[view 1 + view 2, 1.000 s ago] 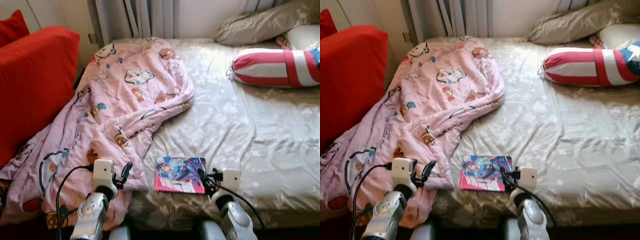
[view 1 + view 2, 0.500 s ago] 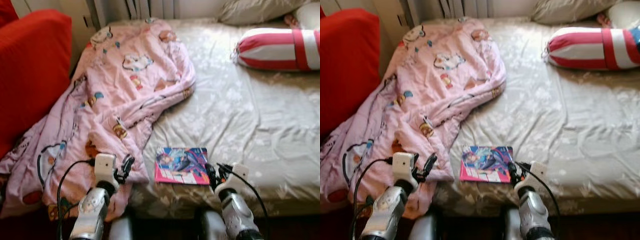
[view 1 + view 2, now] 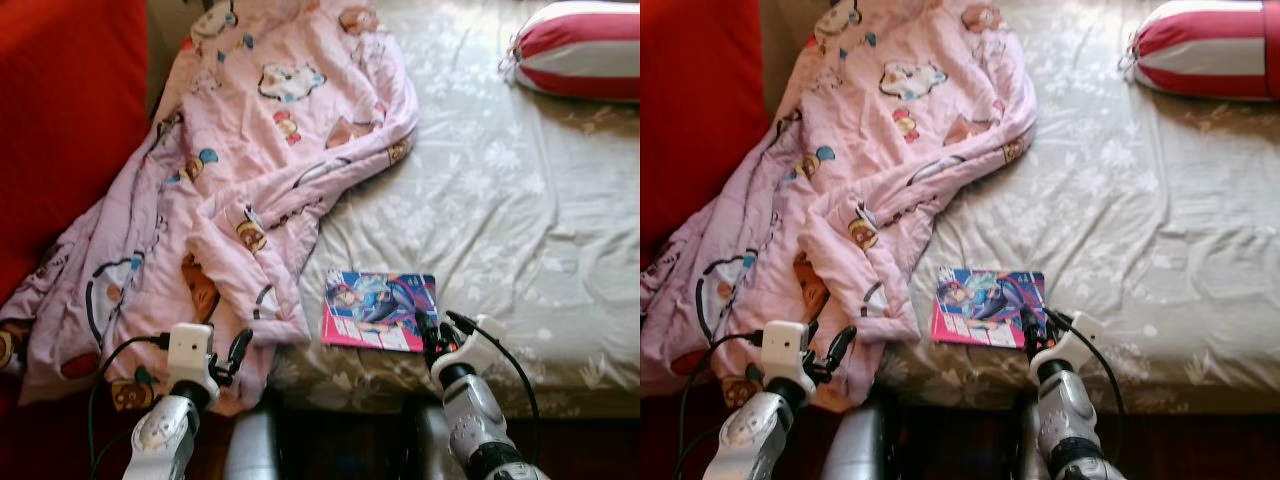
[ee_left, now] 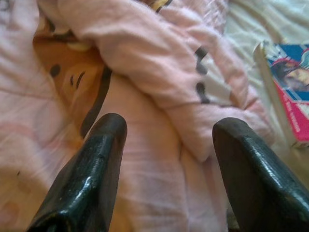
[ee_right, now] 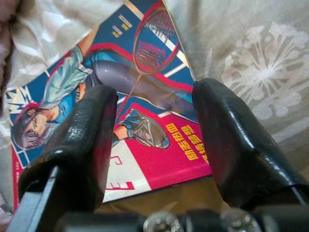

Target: Clean up the room

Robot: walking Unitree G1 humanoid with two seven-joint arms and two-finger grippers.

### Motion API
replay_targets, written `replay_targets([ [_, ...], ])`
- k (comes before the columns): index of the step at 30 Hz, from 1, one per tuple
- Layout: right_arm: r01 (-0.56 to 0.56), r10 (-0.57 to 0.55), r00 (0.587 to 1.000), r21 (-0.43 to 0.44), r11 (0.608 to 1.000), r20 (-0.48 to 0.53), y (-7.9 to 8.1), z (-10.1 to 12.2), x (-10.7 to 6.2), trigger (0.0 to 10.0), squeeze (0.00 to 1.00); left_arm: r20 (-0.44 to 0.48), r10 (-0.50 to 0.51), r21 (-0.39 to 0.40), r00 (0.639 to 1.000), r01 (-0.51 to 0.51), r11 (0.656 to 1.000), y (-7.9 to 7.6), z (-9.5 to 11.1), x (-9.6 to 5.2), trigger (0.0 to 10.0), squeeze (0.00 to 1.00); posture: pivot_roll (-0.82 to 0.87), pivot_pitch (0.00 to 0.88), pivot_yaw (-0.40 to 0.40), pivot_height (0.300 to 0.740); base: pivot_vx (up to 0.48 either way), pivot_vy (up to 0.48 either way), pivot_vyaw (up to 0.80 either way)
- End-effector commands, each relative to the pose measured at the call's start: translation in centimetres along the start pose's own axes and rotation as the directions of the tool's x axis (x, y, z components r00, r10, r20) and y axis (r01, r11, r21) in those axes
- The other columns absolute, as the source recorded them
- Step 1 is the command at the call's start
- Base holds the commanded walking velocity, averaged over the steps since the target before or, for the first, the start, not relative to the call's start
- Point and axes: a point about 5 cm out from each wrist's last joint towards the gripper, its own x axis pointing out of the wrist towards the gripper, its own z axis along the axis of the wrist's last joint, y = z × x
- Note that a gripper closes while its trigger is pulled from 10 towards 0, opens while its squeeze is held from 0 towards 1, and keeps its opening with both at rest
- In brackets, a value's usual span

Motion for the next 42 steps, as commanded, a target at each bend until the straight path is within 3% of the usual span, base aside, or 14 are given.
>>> replay_targets([
  [1, 0.017, -0.016, 0.999, 0.011, 1.000, -0.029, -0.7, -1.1, -0.7, 10.0, 0.00, -0.035, 0.011, 0.005, 0.999, -0.011, 1.000, 0.4, -0.5, -0.7, 10.0, 0.00, 0.21, 0.295, 0.072, 0.611, 0.000, 0.000, 0.00],
  [12, 0.078, -0.078, 0.997, 0.055, 0.995, -0.010, -2.5, -0.9, -1.4, 10.0, 0.00, -0.058, 0.008, 0.009, 0.998, -0.007, 1.000, 0.3, -0.6, -1.4, 10.0, 0.00, 0.22, 0.313, 0.088, 0.611, 0.000, 0.000, 0.00],
  [26, 0.002, -0.001, 1.000, 0.102, 0.995, -0.018, -1.5, -0.8, -0.9, 10.0, 0.00, -0.075, 0.005, 0.020, 0.997, -0.004, 1.000, 0.4, -0.4, -1.8, 10.0, 0.00, 0.23, 0.320, 0.100, 0.611, 0.000, 0.000, 0.00],
  [32, -0.036, 0.047, 0.998, 0.182, 0.983, -0.053, -1.3, -1.7, -1.2, 10.0, 0.00, -0.082, -0.005, 0.025, 0.997, 0.007, 1.000, 0.3, -0.4, -2.2, 10.0, 0.00, 0.24, 0.329, 0.105, 0.611, 0.000, 0.000, 0.00],
  [39, -0.038, 0.056, 0.995, 0.202, 0.979, -0.081, -1.6, -2.5, -1.7, 10.0, 0.00, -0.092, -0.010, 0.033, 0.996, 0.013, 0.999, 0.4, -0.5, -2.7, 10.0, 0.00, 0.25, 0.346, 0.114, 0.611, 0.000, 0.000, 0.00],
  [42, -0.027, 0.049, 0.996, 0.276, 0.961, -0.071, -2.0, -2.7, -2.0, 10.0, 0.00, -0.098, -0.010, 0.037, 0.995, 0.014, 0.999, 0.4, -0.5, -3.1, 10.0, 0.00, 0.26, 0.362, 0.121, 0.611, 0.000, 0.000, 0.00],
])
